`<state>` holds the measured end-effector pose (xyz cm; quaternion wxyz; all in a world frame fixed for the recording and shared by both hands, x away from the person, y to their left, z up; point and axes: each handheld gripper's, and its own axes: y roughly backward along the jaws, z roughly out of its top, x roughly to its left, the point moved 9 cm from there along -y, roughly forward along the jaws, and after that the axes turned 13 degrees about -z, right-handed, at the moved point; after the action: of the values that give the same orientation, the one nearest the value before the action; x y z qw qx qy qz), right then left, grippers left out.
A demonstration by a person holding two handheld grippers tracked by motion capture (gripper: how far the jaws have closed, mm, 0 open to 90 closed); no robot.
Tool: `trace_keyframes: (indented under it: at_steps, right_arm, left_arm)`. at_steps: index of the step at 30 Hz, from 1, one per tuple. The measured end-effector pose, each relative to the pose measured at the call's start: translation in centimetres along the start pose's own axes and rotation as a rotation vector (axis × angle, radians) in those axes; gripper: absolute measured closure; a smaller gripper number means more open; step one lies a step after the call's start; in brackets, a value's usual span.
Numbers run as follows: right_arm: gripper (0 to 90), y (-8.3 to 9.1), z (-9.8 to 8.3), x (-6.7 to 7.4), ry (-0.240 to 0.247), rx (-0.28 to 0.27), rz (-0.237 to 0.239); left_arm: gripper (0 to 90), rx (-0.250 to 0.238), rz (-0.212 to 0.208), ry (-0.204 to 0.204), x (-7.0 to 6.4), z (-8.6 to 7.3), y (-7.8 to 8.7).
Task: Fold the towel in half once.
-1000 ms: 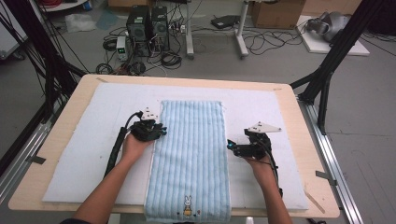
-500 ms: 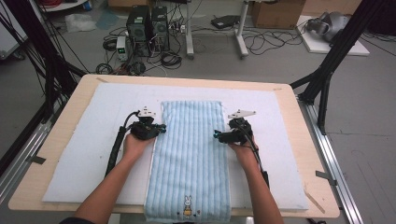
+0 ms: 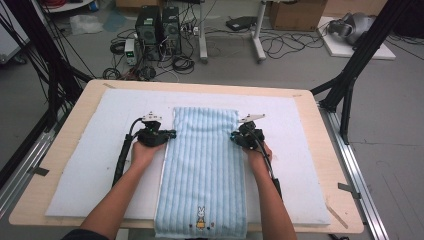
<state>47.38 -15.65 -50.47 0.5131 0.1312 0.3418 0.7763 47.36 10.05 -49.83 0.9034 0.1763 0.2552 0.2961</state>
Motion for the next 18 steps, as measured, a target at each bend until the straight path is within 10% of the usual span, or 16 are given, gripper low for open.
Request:
trace_keyframes:
  at_steps: [6, 18]
  right_arm:
    - [83.6, -0.3, 1.3, -0.7, -0.029, -0.069, -0.026]
    - [83.4, 2.9, 1.2, 0.7, 0.034, -0.122, 0.055]
  left_arm:
    - [86.7, -0.051, 0.002, 0.022, 0.4, 1.3, 0.0]
    - [86.4, -0.085, -0.078, -0.071, -2.2, 1.5, 3.0]
